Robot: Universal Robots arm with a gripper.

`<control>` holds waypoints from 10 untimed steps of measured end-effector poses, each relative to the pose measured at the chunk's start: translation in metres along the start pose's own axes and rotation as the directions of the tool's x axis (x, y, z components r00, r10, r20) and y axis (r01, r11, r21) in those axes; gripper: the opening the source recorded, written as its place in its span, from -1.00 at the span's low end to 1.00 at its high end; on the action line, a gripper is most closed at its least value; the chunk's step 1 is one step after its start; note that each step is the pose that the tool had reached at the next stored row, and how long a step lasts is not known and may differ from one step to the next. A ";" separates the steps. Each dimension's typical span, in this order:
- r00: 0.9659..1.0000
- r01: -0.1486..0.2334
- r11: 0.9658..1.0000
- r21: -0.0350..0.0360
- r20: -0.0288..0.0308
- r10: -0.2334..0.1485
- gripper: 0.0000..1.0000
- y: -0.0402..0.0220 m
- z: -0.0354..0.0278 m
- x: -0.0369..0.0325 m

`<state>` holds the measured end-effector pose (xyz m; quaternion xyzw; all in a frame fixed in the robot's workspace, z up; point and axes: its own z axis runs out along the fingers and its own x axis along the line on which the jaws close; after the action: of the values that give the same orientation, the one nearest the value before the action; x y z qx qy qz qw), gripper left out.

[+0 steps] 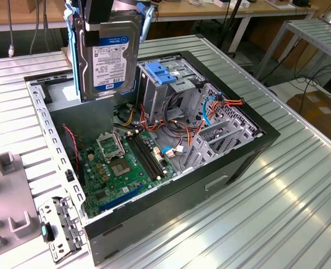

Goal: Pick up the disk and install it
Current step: 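Insert the disk into the insertion slot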

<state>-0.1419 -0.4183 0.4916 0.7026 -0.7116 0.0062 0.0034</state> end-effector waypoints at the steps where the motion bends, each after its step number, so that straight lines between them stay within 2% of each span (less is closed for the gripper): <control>1: 1.000 0.000 1.000 0.000 0.000 0.000 -0.25 0.0000 0.0000 0.0020; 6: 1.000 0.000 1.000 0.000 -0.001 0.000 -0.25 -0.0002 0.0002 0.0135; 10: 1.000 0.000 1.000 0.000 -0.001 0.000 -0.25 -0.0002 0.0004 0.0193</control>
<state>-0.1419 -0.4376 0.4914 0.7026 -0.7116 0.0067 0.0039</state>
